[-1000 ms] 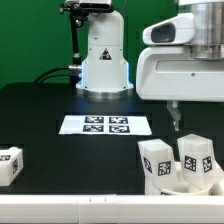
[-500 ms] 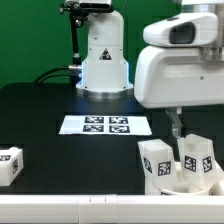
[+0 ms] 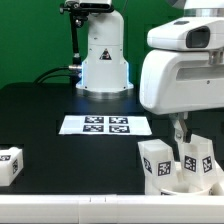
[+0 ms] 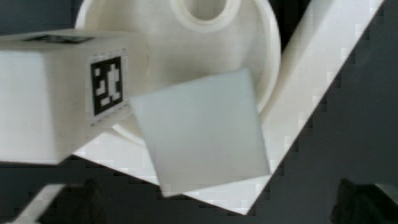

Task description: Assemble stool

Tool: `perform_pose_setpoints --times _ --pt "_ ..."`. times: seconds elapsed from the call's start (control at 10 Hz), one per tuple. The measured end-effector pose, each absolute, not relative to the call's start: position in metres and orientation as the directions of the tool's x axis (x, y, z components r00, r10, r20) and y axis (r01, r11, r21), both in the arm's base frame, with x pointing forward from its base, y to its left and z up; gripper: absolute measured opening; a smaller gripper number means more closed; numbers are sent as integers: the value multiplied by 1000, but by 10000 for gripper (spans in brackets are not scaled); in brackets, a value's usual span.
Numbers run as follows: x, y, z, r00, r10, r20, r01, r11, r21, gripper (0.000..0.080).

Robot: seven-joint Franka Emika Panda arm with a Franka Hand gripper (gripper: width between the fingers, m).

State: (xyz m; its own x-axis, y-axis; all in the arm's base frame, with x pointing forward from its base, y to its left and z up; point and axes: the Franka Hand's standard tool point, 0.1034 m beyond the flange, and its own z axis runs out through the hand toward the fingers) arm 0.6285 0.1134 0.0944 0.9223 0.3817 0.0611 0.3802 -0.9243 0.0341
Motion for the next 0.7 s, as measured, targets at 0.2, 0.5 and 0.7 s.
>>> perform_pose_setpoints --times 0.2,0.5,0.7 --pt "627 109 81 925 377 51 376 -926 40 649" --pt "625 106 69 942 331 54 329 -943 45 635" --pt "625 105 69 944 326 54 324 -945 45 446"
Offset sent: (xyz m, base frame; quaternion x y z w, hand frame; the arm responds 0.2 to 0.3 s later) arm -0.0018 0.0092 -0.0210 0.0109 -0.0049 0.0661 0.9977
